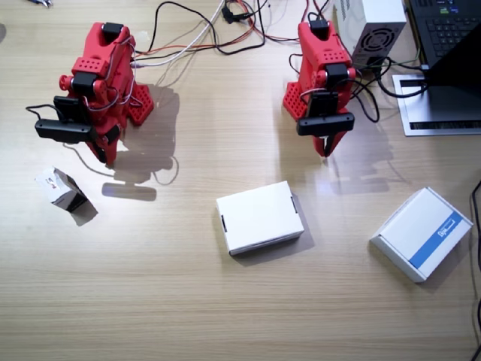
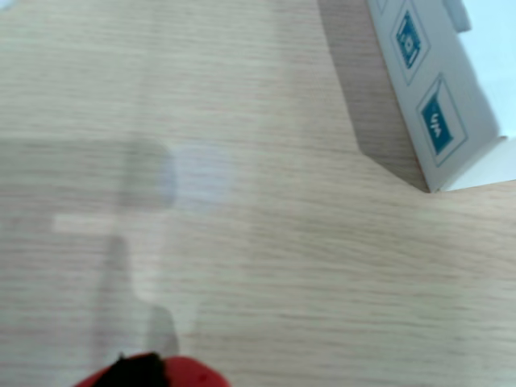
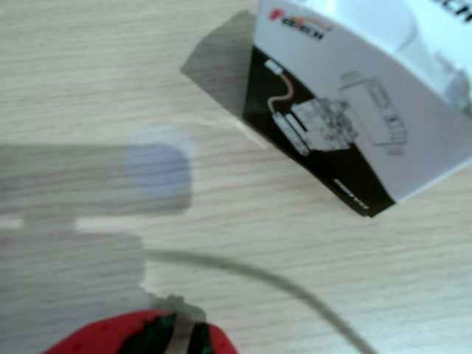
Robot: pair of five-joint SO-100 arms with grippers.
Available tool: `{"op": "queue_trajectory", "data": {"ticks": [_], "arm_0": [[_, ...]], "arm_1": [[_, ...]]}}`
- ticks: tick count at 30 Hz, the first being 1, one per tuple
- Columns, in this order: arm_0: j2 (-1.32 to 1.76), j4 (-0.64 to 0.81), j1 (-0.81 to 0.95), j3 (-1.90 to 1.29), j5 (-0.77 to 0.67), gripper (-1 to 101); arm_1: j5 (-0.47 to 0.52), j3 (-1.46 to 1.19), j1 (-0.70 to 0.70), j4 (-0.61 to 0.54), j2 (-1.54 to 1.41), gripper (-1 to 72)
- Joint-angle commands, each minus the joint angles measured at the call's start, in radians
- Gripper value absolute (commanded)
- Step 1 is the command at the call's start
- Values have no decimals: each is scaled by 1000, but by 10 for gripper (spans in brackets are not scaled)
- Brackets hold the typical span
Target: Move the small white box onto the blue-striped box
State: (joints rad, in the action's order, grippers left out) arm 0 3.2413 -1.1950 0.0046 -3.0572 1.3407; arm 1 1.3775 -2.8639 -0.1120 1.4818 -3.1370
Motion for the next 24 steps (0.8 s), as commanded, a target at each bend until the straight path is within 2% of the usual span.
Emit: {"op": "queue_trajectory", "data": {"ticks": [1, 11, 14, 16, 18, 21, 24], "arm_0": [[29, -20, 5, 18, 112, 0], [29, -20, 3, 18, 110, 0], [29, -20, 3, 18, 107, 0], [29, -20, 3, 18, 106, 0], [29, -20, 5, 18, 103, 0], [29, -18, 5, 18, 100, 0], [29, -18, 5, 18, 100, 0]], "arm_1": [[-40, 11, 63, -26, -5, 2], [-44, 11, 66, -26, -5, 2], [-126, 43, 91, -11, -25, 2], [-161, 221, 149, 74, -23, 2], [-167, 403, 163, 130, -11, 46], [-158, 630, 141, 147, 112, 108], [-224, 792, 138, 146, 268, 262]]}}
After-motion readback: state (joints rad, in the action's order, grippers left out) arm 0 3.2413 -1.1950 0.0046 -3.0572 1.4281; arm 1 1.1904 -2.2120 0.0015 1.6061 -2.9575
